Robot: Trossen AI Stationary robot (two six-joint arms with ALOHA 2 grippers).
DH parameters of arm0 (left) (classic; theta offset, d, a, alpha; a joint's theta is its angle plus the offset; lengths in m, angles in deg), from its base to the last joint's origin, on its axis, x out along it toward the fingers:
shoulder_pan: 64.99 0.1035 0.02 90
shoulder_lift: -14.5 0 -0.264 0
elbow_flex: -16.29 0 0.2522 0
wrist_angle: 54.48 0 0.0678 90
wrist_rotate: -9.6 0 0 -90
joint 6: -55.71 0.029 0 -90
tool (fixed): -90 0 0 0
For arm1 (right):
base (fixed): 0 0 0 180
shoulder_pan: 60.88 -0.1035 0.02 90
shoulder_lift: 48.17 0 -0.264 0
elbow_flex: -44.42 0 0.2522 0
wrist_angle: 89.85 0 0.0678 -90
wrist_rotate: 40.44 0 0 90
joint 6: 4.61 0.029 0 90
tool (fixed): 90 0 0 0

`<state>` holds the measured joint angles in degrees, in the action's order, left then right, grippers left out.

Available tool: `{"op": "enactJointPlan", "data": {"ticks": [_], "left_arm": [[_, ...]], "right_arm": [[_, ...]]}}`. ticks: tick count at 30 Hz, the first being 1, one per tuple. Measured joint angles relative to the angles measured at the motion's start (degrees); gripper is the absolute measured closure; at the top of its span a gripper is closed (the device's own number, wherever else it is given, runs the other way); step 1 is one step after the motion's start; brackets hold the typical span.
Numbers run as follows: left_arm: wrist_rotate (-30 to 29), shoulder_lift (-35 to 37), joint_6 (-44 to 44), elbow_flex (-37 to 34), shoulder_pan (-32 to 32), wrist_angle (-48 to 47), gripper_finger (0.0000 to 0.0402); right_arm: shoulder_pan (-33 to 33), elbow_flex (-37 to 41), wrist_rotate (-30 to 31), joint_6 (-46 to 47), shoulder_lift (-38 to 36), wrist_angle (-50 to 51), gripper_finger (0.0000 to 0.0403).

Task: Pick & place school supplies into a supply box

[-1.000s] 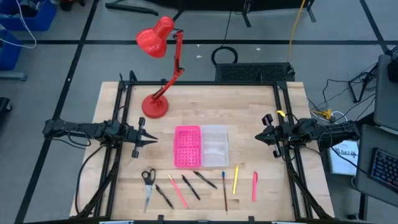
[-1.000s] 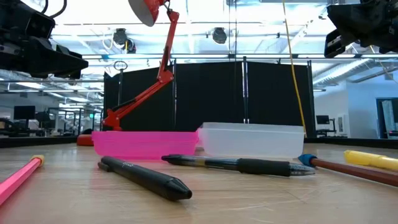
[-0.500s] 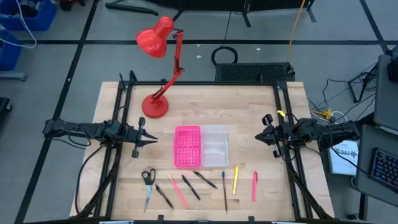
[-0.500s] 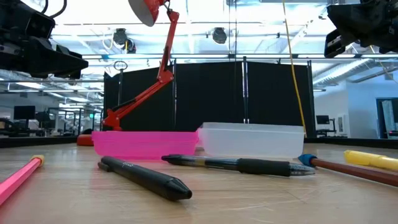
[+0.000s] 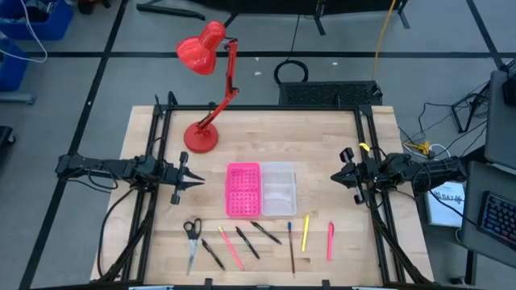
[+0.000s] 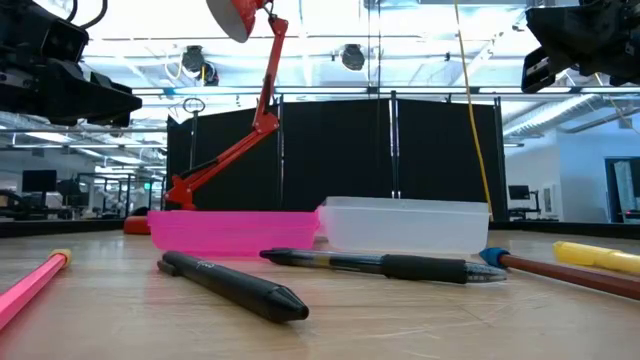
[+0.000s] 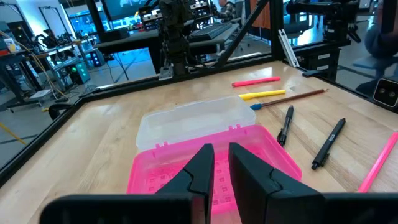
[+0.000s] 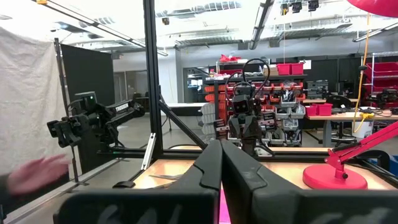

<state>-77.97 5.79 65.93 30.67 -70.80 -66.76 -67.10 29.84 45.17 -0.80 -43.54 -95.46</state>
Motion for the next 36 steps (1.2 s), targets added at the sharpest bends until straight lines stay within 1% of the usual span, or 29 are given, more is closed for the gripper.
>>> {"op": "enactJointPlan", "data": {"ticks": [11, 18, 21, 24, 27, 30, 32, 34, 36], "left_arm": [[0.0, 0.0, 0.0, 0.0, 0.0, 0.1, 0.0344], [0.0, 0.0, -0.2, 0.0, 0.0, 3.3, 0.0344], [0.8, 0.0, -5.6, 0.0, 0.0, 5.3, 0.0344], [2.3, 0.0, -10.0, 0.0, 0.0, 9.9, 0.0344], [4.4, 0.0, -16.9, 0.0, 0.0, 12.7, 0.0344], [6.6, 0.0, -24.5, 0.0, 0.0, 13.4, 0.0344], [6.1, -0.1, -27.9, 0.0, 0.0, 13.3, 0.0344], [3.3, -0.3, -30.4, 0.0, 0.0, 13.7, 0.0344], [-0.3, -0.3, -32.8, 0.0, 0.0, 16.4, 0.0344]], "right_arm": [[0.0, 0.0, 0.0, 0.0, 0.0, 0.0, 0.0403], [0.0, 0.0, 0.0, 0.0, 0.0, 0.0, 0.0403], [0.0, 0.0, 0.0, 0.0, 0.0, 0.0, 0.0403], [0.0, 0.0, 0.0, 0.0, 0.0, 0.0, 0.0403], [0.0, 0.0, 0.0, 0.0, 0.0, 0.0, 0.0403], [0.0, 0.0, 0.0, 0.0, 0.0, 0.0, 0.0403], [0.0, 0.0, 0.0, 0.0, 0.0, 0.0, 0.0403], [0.0, 0.0, 0.0, 0.0, 0.0, 0.0, 0.0403], [0.0, 0.0, 0.0, 0.0, 0.0, 0.0, 0.0403]]}}
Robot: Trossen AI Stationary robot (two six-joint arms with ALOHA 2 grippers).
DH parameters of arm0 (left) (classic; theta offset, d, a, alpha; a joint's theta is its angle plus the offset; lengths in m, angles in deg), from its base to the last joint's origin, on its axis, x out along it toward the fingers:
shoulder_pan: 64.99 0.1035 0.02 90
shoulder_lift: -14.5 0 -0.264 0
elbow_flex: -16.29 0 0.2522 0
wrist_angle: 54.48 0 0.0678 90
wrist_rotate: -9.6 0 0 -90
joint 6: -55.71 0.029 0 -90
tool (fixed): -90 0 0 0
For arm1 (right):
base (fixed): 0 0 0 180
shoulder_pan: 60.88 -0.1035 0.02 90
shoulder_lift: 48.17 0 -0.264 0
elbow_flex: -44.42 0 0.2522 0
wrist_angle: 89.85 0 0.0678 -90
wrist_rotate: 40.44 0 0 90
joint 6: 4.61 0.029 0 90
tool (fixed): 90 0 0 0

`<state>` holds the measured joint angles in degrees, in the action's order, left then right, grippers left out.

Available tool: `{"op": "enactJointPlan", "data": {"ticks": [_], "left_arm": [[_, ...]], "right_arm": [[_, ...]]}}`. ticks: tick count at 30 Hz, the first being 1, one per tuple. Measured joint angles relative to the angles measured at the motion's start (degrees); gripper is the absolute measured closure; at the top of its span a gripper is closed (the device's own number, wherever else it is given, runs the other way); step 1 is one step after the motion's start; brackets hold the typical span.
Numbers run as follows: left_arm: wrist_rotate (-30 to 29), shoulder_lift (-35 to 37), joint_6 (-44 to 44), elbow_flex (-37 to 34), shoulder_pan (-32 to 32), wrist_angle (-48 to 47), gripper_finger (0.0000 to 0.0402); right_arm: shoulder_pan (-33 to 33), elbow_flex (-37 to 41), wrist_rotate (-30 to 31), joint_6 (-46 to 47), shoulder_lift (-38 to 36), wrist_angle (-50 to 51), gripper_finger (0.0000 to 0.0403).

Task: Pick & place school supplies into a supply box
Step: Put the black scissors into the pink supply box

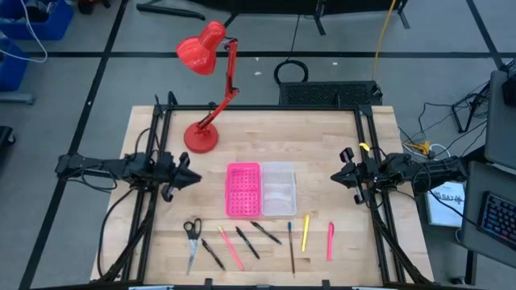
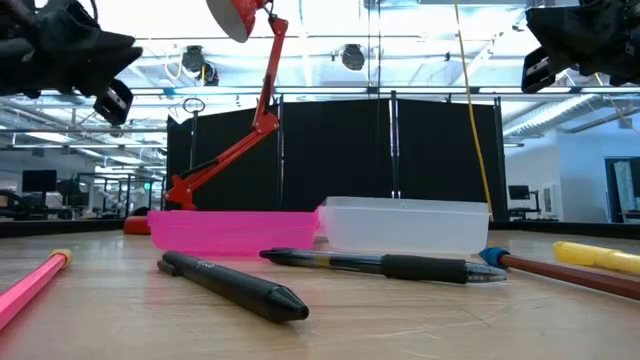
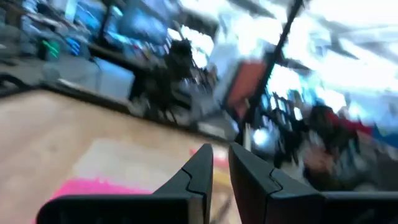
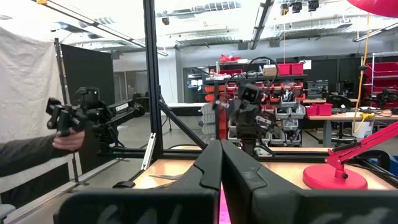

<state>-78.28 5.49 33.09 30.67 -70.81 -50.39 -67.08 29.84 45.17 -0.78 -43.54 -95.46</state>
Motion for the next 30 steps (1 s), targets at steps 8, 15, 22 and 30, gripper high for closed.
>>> {"op": "enactJointPlan", "data": {"ticks": [8, 15, 22, 30], "left_arm": [[-12.3, -7.6, -8.7, 11.6, -2.6, -15.5, 0.0344], [-23.4, -31.3, -25.1, 33.9, -10.3, -38.6, 0.0344], [-23.7, -54.4, -55.4, 60.9, -19.0, -71.7, 0.0344], [-15.4, -71.5, -93.5, 74.1, -29.9, -95.4, 0.0344]], "right_arm": [[0.0, 0.0, 0.0, 0.0, 0.0, 0.0, 0.0403], [0.0, 0.0, 0.0, 0.0, 0.0, 0.0, 0.0403], [0.0, 0.0, -0.2, 0.0, 0.0, 0.0, 0.0403], [0.0, 0.0, -0.2, 0.0, 0.0, 0.0, 0.0403]]}}
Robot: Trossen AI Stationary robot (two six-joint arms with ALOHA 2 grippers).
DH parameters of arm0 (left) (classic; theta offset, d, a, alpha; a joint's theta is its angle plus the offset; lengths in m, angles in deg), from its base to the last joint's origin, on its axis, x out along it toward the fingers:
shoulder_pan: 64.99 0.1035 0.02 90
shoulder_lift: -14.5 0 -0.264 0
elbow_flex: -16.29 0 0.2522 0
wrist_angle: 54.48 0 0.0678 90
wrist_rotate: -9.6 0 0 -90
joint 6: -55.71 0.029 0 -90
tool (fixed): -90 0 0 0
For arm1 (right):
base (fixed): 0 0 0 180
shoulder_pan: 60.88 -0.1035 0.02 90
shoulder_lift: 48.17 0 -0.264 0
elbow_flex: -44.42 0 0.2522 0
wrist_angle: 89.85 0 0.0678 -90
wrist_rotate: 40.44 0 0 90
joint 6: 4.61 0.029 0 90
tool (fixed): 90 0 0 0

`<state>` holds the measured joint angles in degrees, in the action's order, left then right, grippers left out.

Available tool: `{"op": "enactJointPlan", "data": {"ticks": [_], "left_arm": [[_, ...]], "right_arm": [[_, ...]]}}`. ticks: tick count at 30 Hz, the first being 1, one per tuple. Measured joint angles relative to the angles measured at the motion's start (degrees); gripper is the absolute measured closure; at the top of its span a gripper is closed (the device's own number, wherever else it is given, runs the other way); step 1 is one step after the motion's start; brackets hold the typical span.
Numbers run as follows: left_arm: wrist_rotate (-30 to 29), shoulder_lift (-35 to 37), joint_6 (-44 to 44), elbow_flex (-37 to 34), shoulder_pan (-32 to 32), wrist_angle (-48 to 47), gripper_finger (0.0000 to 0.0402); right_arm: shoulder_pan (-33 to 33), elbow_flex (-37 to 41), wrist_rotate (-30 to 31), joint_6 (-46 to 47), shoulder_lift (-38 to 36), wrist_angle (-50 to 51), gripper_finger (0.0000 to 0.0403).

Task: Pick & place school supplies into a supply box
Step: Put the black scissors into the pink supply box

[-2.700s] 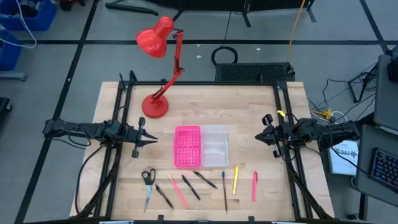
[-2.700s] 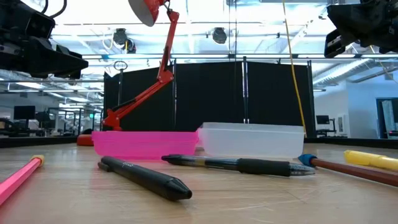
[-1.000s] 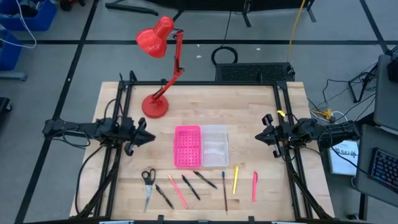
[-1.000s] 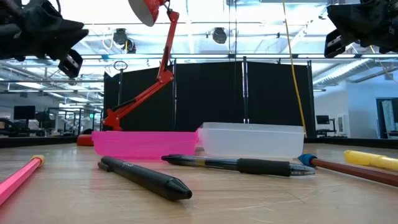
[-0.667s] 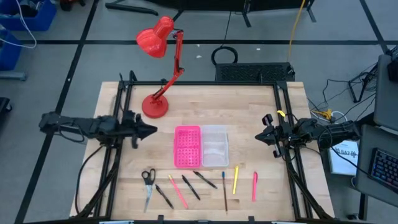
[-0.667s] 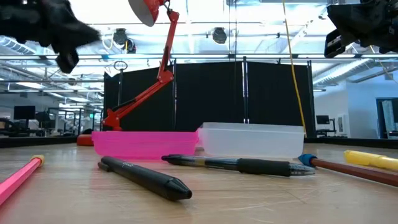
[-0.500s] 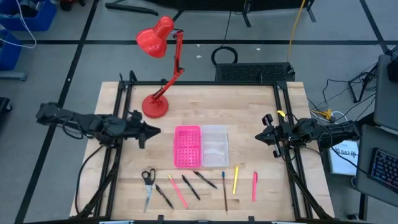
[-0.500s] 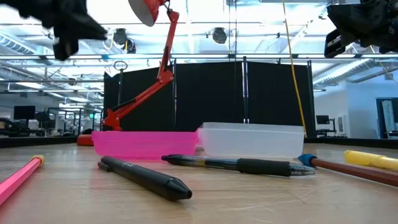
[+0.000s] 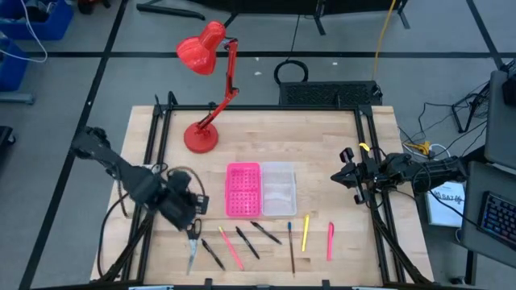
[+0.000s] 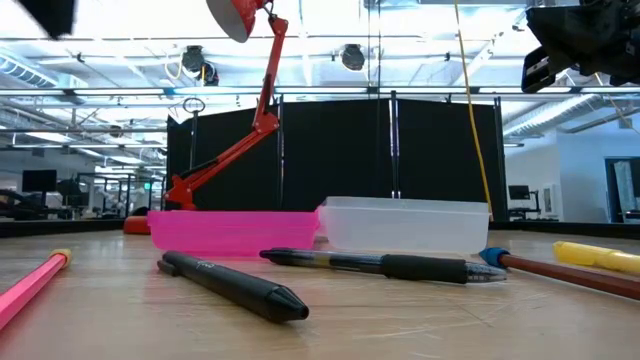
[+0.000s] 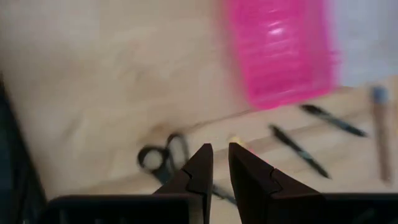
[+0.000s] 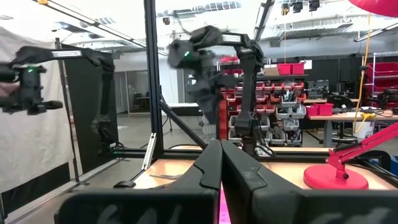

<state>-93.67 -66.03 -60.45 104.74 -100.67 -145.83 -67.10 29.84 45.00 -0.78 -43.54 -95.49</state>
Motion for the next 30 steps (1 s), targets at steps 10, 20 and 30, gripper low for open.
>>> {"op": "enactJointPlan", "data": {"ticks": [10, 20, 30], "left_arm": [[10.4, -11.4, -11.5, -1.0, -1.9, 1.7, 0.0343], [12.1, -19.2, -6.7, -1.0, -1.6, 4.7, 0.0263], [14.5, -23.5, -6.1, -1.0, -1.2, 4.0, 0.0162]], "right_arm": [[0.0, 0.0, 0.0, 3.1, 0.0, 0.0, 0.0403], [0.0, 0.0, 0.0, 3.0, 0.0, 0.0, 0.0403], [0.0, 0.0, 0.0, 3.0, 0.0, 0.0, 0.0403]]}}
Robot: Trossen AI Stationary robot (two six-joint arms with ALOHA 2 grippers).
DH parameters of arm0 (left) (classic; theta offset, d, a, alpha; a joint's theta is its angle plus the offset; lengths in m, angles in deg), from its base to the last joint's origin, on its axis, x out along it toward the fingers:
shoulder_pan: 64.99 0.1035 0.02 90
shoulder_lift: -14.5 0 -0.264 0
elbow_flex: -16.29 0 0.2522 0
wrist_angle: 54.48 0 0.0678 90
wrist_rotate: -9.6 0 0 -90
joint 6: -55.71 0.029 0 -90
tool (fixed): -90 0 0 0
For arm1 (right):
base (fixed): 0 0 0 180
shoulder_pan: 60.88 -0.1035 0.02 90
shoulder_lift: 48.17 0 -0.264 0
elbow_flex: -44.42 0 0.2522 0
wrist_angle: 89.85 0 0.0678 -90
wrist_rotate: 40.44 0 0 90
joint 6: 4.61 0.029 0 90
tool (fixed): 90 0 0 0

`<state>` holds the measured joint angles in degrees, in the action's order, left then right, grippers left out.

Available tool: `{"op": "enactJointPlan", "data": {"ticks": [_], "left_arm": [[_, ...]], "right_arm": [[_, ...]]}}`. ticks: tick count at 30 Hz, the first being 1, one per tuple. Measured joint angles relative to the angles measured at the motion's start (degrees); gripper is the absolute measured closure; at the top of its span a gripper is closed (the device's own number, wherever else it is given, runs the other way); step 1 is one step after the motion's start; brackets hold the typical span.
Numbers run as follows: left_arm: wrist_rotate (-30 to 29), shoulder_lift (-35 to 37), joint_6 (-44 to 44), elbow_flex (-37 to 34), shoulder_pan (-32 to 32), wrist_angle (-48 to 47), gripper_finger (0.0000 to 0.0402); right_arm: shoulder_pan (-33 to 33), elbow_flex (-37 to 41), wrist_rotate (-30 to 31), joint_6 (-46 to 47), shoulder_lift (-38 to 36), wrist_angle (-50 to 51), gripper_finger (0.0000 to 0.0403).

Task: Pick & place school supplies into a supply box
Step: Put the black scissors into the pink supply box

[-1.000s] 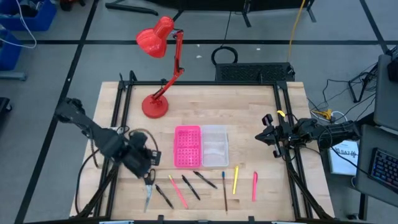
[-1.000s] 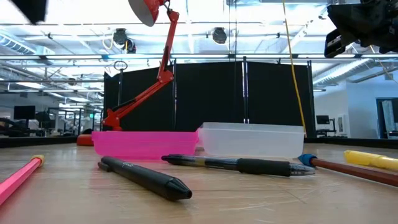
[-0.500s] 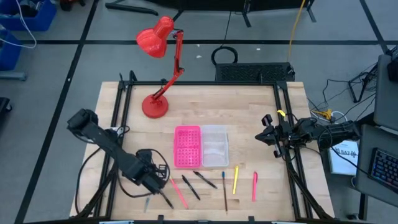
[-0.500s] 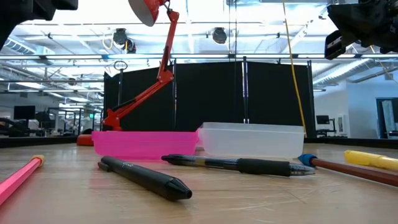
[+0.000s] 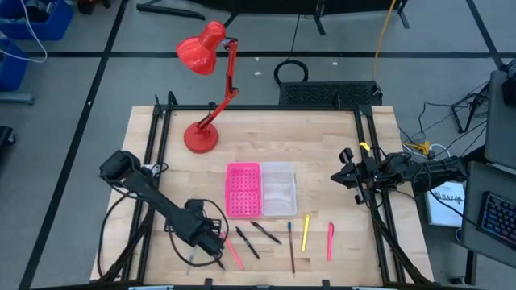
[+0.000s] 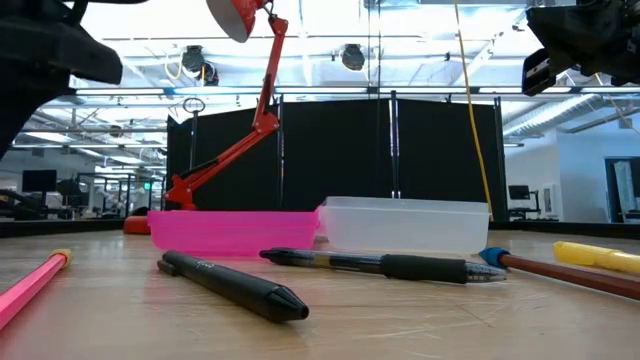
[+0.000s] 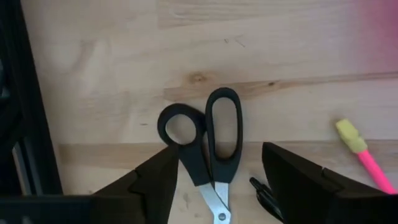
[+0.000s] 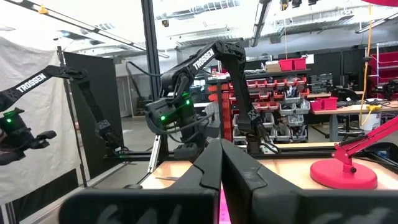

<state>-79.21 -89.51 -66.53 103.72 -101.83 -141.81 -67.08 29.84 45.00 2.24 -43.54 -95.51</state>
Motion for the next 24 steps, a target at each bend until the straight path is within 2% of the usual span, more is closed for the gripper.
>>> {"op": "enactJointPlan", "data": {"ticks": [14, 24], "left_arm": [[0.3, -3.1, 1.9, 0.0, -1.2, -1.0, 0.0202], [0.4, -6.3, 2.3, 0.0, -1.5, -0.3, 0.0202]], "right_arm": [[0.0, 0.0, 0.0, 0.0, 0.0, 0.4, 0.0403], [0.0, 0.0, 0.0, 0.0, 0.0, 1.2, 0.0403]]}}
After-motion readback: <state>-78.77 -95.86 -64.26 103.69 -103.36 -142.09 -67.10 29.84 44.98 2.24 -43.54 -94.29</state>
